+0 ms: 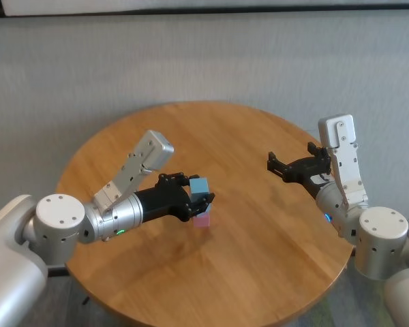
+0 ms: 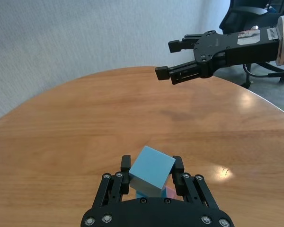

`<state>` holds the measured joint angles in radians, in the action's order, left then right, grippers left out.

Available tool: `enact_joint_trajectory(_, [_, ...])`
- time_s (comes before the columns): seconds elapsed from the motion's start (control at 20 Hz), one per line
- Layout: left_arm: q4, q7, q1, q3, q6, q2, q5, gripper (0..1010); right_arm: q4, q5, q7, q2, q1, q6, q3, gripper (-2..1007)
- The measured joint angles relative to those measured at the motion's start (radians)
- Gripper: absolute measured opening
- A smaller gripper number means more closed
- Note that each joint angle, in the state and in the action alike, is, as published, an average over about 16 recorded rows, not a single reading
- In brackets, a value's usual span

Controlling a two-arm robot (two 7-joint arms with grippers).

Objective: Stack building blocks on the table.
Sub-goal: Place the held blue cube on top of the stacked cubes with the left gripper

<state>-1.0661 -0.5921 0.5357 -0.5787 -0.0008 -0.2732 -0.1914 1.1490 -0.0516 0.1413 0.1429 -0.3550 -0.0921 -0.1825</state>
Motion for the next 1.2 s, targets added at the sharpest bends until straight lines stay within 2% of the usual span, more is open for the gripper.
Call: enact_joint_trajectory(1.2, [0.032,-0.004,0.011,-0.004,-0.01,0.012,0.0,542,0.0,0.0,0.0,0.0,0.0,0.0,0.0,1001])
